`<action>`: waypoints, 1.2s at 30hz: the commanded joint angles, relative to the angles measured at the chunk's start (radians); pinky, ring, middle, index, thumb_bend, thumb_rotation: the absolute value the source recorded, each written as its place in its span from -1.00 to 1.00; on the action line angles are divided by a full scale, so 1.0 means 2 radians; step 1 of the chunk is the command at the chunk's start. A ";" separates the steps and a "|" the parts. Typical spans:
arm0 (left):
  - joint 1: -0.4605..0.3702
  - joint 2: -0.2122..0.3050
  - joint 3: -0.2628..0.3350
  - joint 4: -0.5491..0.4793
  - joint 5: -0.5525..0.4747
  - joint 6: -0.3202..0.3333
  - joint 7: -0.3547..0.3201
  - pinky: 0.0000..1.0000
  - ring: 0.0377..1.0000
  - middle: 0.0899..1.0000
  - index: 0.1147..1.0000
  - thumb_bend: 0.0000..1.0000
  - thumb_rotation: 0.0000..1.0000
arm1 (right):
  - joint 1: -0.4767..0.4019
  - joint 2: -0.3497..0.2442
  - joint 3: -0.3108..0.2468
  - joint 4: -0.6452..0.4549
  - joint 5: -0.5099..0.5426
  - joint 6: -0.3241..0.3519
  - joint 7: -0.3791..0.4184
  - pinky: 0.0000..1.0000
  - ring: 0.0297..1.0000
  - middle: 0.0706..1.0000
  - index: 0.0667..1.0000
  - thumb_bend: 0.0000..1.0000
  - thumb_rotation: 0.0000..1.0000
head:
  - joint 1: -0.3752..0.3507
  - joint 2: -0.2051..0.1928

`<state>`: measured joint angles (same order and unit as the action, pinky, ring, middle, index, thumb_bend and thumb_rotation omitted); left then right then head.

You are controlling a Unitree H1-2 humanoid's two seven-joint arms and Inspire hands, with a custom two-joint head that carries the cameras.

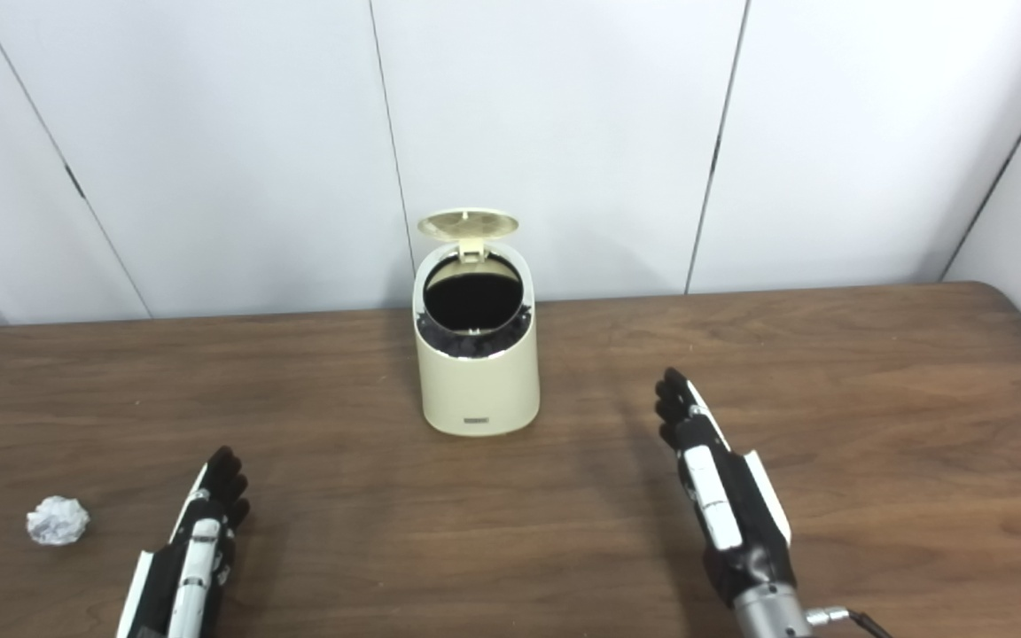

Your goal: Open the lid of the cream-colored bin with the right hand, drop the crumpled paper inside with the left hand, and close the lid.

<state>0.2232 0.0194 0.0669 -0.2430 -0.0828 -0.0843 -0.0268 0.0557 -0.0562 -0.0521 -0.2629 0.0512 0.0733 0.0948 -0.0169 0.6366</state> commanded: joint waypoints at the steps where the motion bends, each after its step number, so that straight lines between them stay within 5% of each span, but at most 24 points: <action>1: 0.017 0.008 -0.001 -0.021 -0.005 -0.007 -0.007 1.00 0.97 0.97 0.98 -0.50 0.78 | 0.003 0.005 -0.002 -0.020 0.005 -0.018 -0.008 0.97 0.93 0.92 0.93 0.04 0.80 | 0.005 0.004; 23: 0.017 0.001 0.000 -0.044 -0.007 0.018 -0.004 0.99 0.92 0.93 0.94 -0.27 0.70 | 0.009 0.002 -0.013 -0.014 0.026 -0.016 -0.021 1.00 0.91 0.90 0.85 0.07 0.81 | 0.044 0.060; 36: 0.018 -0.012 -0.017 -0.053 0.016 0.023 0.007 0.98 0.91 0.91 0.93 -0.21 0.60 | 0.010 -0.025 -0.021 -0.014 0.048 0.010 -0.010 1.00 0.95 0.93 0.87 0.08 0.87 | 0.108 0.061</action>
<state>0.2230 0.0098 0.0420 -0.3141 -0.0693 -0.0094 -0.0162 0.0960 -0.0998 -0.0859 -0.2678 0.1281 0.0962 0.0710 0.1978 0.7593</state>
